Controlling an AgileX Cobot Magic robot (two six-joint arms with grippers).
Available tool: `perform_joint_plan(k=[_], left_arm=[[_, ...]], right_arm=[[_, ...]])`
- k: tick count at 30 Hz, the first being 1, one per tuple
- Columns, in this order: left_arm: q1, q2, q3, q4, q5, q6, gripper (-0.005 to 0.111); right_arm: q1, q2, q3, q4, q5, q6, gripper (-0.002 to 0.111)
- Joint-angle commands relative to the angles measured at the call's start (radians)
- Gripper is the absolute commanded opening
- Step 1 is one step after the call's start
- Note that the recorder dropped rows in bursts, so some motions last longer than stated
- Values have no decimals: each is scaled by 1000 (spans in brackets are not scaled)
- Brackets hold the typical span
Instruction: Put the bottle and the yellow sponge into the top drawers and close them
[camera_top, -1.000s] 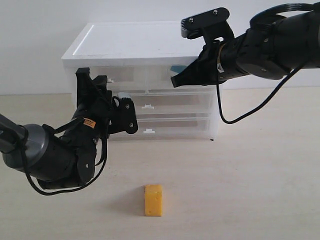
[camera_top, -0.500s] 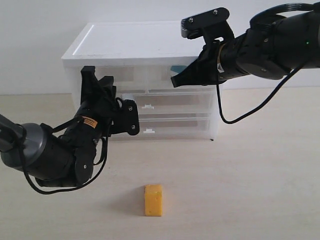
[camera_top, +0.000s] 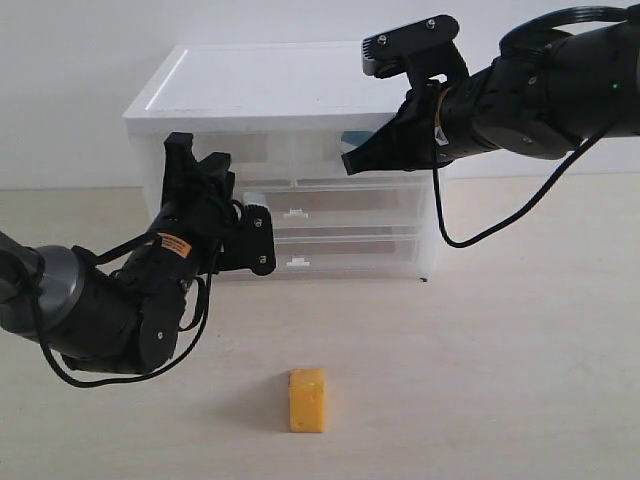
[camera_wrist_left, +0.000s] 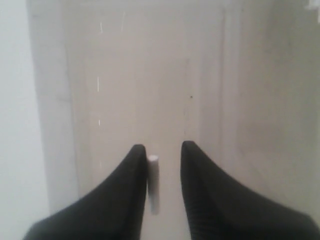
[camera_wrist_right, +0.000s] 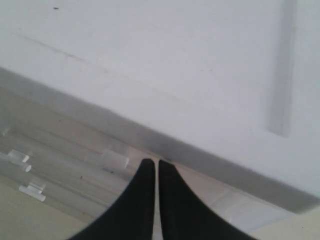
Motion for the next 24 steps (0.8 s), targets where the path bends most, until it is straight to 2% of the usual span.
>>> perform_joint_plan(k=[1, 3, 14, 24], left_arm=[[20, 2, -17, 4, -3, -3, 12], [20, 2, -17, 4, -3, -3, 4], [20, 2, -17, -39, -3, -71, 4], [-11, 0, 15, -61, -3, -33, 4]], right_arm=[[-3, -3, -12, -10, 0, -10, 0], [-3, -3, -12, -10, 0, -10, 0], [-3, -3, -12, -10, 2, -10, 0], [-3, -3, -12, -10, -2, -10, 0]])
